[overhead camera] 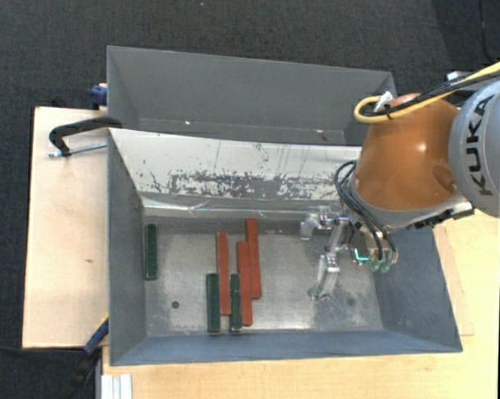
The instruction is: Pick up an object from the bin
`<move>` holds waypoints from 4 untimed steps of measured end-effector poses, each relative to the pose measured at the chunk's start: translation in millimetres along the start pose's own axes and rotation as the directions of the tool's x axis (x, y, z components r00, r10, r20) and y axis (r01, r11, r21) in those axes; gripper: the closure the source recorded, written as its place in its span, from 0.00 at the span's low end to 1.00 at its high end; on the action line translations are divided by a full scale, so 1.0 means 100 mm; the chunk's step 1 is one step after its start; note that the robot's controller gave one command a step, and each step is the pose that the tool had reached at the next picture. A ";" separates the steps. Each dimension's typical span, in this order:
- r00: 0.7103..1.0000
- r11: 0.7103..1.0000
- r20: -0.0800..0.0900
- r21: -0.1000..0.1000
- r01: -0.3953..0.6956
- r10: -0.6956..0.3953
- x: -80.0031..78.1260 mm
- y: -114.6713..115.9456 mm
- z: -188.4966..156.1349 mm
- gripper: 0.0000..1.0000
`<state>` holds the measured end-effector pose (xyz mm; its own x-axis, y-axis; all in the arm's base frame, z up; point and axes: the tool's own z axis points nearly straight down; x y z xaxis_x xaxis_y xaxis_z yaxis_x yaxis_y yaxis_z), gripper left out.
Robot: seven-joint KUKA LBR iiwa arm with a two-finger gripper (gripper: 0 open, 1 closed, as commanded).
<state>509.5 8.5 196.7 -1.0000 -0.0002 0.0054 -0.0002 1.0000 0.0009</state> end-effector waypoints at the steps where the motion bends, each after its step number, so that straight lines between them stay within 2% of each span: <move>1: 1.000 1.000 0.006 0.000 0.000 0.000 -0.01 0.00 -0.03 0.00; 2: 0.996 0.996 0.009 0.001 0.092 -0.092 -0.08 0.29 0.38 0.00; 3: 0.952 0.953 0.006 0.001 0.305 -0.305 -0.10 0.60 0.52 0.00; 4: 0.905 0.906 0.013 0.004 0.424 -0.424 -0.26 0.72 0.71 0.00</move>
Offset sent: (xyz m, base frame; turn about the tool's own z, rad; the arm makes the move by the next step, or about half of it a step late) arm 0.0130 0.0679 -0.0976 -0.2173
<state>535.2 80.7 125.4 -0.9054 -0.4245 -0.0084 -0.4245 0.9054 -0.0008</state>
